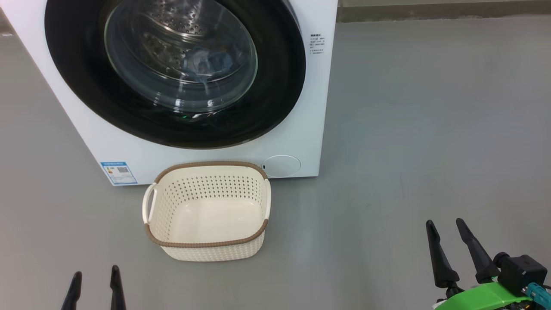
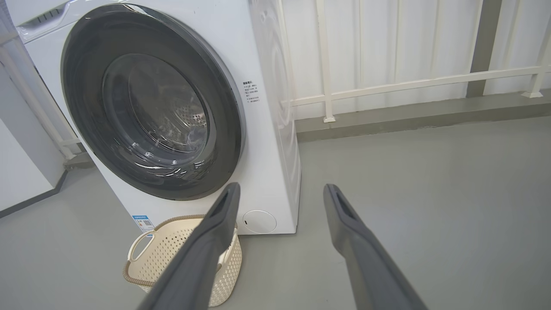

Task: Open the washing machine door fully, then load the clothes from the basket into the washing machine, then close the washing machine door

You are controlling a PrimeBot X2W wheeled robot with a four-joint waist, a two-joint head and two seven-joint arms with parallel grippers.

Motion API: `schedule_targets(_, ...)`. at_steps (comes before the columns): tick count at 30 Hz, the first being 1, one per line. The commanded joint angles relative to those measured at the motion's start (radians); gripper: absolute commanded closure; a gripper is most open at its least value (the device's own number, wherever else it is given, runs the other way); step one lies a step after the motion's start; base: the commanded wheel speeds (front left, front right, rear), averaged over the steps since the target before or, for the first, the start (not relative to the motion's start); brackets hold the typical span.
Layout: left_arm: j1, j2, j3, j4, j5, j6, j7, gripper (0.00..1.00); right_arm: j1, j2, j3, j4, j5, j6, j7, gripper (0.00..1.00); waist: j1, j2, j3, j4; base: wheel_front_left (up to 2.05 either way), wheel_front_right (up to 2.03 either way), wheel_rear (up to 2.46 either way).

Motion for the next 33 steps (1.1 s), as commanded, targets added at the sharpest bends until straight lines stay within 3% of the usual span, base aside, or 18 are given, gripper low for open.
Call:
schedule_targets(1,-0.014,0.012,0.028,-0.026,0.015,-0.005,-0.006,0.00,-0.006,-0.009,0.025,-0.022,-0.010,-0.001,-0.005,0.00,0.0000,0.0000,-0.002,0.002,0.00,0.00,0.00)
schedule_targets(27,-0.025,0.012,0.008,-0.022,0.012,-0.027,-0.006,0.00,-0.011,-0.008,0.026,-0.019,-0.015,-0.001,-0.005,0.00,0.0000,0.0000,0.003,0.014,0.00,0.00,0.00)
schedule_targets(28,0.000,0.000,-0.021,0.001,0.002,-0.028,0.000,1.00,0.000,0.000,0.000,0.005,-0.001,0.000,0.000,1.00,0.0000,0.0000,0.003,0.014,0.00,0.00,0.00)
schedule_targets(33,-0.007,-0.013,-0.023,0.043,-0.018,-0.032,0.009,1.00,0.002,0.009,-0.002,0.045,0.021,0.000,0.007,1.00,0.0001,0.0000,0.003,0.013,0.00,0.00,0.00)
